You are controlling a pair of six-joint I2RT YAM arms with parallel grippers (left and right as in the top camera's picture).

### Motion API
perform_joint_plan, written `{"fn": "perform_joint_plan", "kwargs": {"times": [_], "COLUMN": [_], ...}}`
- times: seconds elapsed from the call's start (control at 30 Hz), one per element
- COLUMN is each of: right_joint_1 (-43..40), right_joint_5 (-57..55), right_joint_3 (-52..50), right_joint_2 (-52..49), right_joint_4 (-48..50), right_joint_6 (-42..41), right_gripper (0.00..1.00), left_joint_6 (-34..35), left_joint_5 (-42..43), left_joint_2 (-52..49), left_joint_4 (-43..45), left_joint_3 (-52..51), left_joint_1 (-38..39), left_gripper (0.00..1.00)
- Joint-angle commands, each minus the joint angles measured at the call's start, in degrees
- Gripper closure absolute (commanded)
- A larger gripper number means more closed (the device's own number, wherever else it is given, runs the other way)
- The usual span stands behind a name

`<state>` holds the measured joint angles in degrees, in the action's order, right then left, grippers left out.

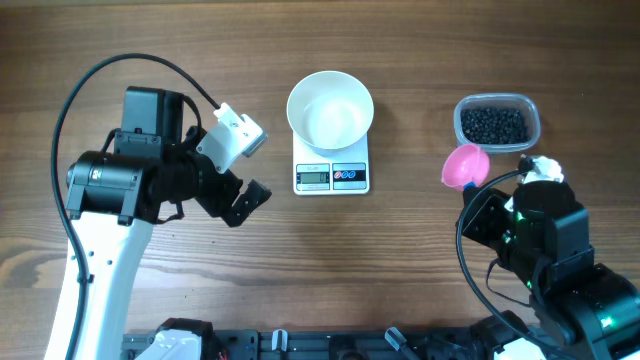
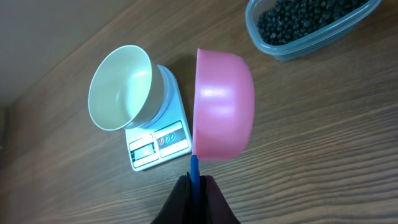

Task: Scoop item into bowl and weigh 150g on scale
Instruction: 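Retract the left gripper from the scale to a hover pose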

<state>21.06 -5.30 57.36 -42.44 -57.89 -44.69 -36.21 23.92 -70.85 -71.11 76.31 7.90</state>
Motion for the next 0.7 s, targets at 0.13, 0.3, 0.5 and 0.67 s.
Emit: {"fn": "perform_joint_plan", "kwargs": {"times": [0.13,0.3,0.5,0.67], "right_joint_1": [-0.3,-0.3,-0.3,-0.3], "right_joint_5": [0.9,0.9,0.9,0.9], "right_joint_3": [0.3,0.3,0.3,0.3], "right_joint_2": [0.0,0.0,0.0,0.0], "right_joint_4": [-0.3,-0.5,-0.7,-0.7], "right_joint_6": [1.8,5.9,5.9,5.9], "right_gripper": [0.96,0.95,0.96,0.95], "left_joint_6": [-1.0,-1.1,-1.1,-1.1], "left_joint_5": [1.3,0.2,-0.2,-1.7], "left_joint_2": [0.6,0.6,0.6,0.6], "left_joint_4": [0.0,0.0,0.0,0.0], "left_joint_3": [-0.4,-0.4,-0.4,-0.4], "left_joint_1": [-0.3,-0.3,-0.3,-0.3], "left_gripper": [0.00,0.00,0.00,0.00]}}
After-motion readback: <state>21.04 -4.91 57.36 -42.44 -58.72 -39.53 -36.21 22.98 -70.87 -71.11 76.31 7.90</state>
